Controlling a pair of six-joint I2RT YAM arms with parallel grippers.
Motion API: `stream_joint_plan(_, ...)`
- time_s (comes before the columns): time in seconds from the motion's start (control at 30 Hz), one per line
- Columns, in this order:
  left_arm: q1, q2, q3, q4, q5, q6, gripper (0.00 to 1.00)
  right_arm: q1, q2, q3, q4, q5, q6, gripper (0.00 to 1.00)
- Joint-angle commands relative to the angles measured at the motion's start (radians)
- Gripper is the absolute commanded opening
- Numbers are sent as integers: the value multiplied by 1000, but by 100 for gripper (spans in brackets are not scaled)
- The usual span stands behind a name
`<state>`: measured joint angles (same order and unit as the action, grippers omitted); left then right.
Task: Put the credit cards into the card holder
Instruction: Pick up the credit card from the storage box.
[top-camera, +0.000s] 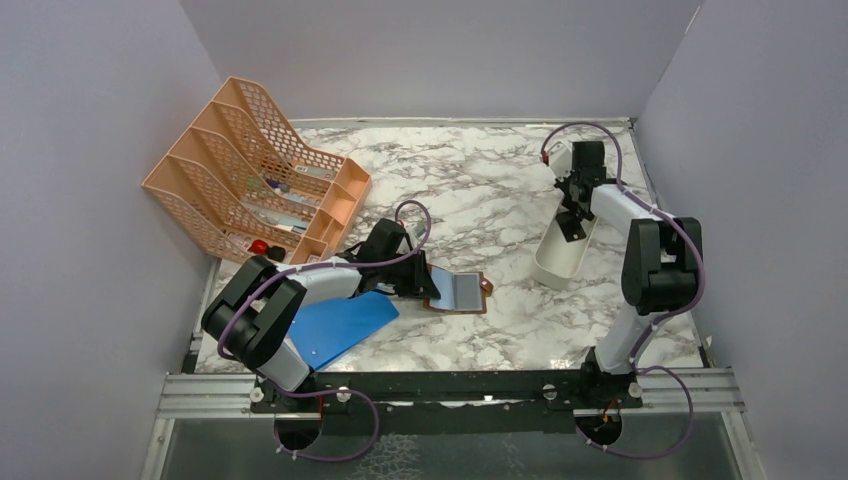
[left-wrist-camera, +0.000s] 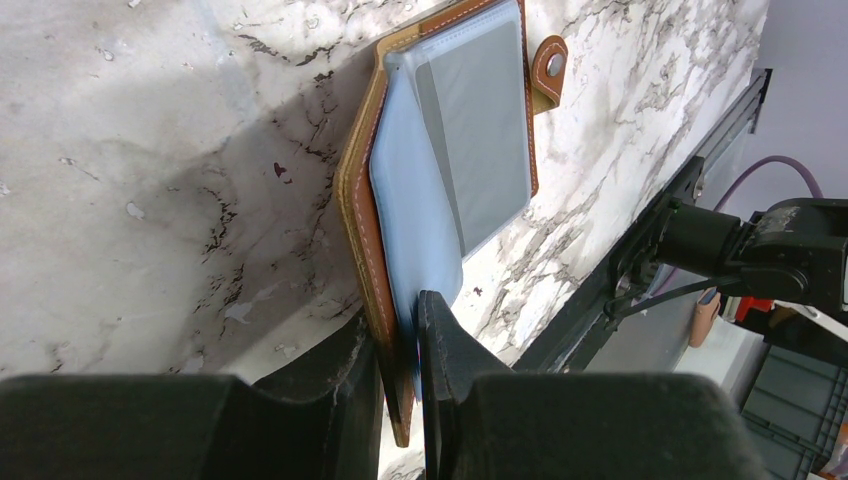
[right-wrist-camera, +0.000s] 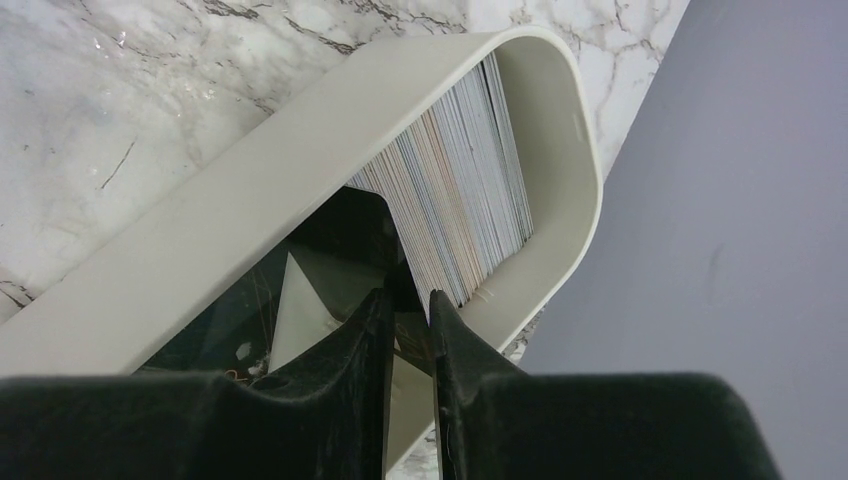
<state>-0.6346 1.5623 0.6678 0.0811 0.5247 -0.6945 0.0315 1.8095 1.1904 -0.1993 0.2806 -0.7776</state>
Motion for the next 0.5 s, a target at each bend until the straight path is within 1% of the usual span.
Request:
stream_joint_plan(0.0,4,0,20,28,19,4,20,-7,-43,37,49,44,-5,22)
stream_joint_plan(0.1,4,-1,18,30,18,4,20,-7,-50,43,32,41,2,19)
stream_joint_plan(0.33,4,10,16,46,20,-2,20,4,-100,53,-95,-13,60,1)
stream_joint_plan(0.47,4,16,13,58,27,-10,20,30,-129,43,-155,-47,97,1)
